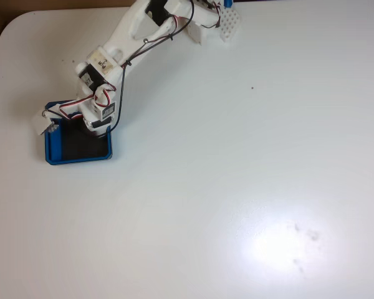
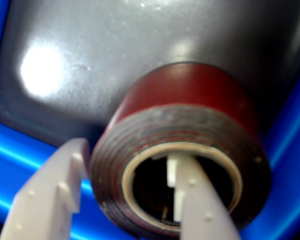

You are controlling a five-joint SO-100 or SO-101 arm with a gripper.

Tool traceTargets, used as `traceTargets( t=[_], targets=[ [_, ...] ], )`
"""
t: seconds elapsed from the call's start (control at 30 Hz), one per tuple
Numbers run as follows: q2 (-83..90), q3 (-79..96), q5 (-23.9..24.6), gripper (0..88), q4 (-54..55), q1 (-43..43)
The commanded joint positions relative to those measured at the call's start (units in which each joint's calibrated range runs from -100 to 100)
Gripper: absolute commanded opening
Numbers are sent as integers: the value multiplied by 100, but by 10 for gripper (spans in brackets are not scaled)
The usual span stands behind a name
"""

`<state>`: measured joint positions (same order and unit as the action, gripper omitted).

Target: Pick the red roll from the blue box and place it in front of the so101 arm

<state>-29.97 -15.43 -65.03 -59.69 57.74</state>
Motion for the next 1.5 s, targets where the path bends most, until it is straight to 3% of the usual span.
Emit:
traceTargets(
  t=[0.0, 0.47, 0.73, 1.0, 1.47],
  targets=[
    [29, -344, -11, 140, -79, -15],
    [13, -335, -2, 125, -79, -34],
    [13, -335, -2, 22, -79, -34],
    [121, -380, -11, 14, -79, -24],
    [2387, -317, -37, 14, -162, -103]
  ],
)
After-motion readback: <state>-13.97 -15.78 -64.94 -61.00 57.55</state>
